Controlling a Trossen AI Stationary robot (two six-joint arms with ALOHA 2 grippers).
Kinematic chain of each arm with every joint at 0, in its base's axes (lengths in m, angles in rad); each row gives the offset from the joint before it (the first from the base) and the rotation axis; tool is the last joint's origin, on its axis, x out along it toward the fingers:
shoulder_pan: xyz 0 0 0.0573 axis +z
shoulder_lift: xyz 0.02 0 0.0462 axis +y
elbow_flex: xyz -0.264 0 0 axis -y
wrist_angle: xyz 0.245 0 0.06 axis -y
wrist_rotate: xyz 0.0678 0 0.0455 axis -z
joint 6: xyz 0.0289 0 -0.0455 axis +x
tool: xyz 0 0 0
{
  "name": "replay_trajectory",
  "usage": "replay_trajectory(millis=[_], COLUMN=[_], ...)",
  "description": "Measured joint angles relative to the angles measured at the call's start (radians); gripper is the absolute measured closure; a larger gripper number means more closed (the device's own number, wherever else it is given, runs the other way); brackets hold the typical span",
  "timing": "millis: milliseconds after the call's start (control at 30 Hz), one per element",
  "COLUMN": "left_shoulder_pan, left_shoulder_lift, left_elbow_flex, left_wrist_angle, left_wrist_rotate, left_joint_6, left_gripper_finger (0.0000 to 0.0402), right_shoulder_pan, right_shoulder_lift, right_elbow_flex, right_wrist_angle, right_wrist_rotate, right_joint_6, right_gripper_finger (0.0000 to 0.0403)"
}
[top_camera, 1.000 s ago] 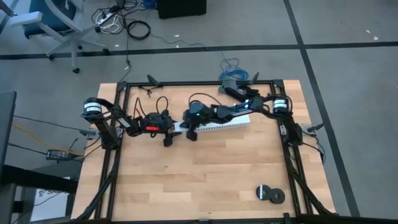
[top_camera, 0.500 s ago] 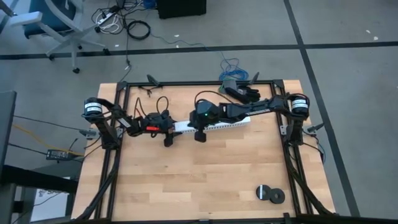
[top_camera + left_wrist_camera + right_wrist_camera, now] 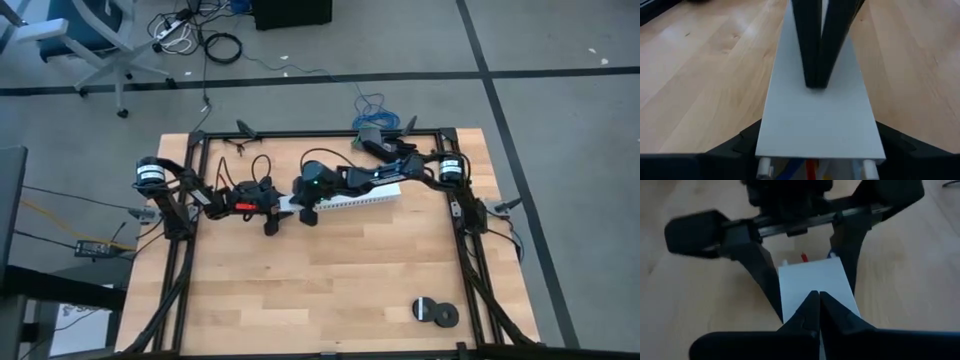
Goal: Ziptie cables
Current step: Close the white cable duct lid
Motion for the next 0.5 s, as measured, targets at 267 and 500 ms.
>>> replay_trajectory(millis=[267, 500], left_shoulder_pan=[0.0, 0.0], left_shoulder_lift=[0.0, 0.0], left_elbow_flex=[0.003, 0.005], left_wrist_angle=[-0.001, 0.005], left_wrist_rotate=[0.0, -0.002], left_joint_6=[-0.001, 0.0], left_gripper_finger=[0.0143, 0.0143], right_shoulder_pan=[0.052, 0.03], right_shoulder_lift=[-0.161, -0.185], right_elbow_flex=[-0.045, -0.112], right_wrist_angle=[-0.036, -0.17], right_wrist_rotate=[0.096, 0.192], right_joint_6=[-0.085, -0.026], right_gripper_finger=[0.0403, 0.0403])
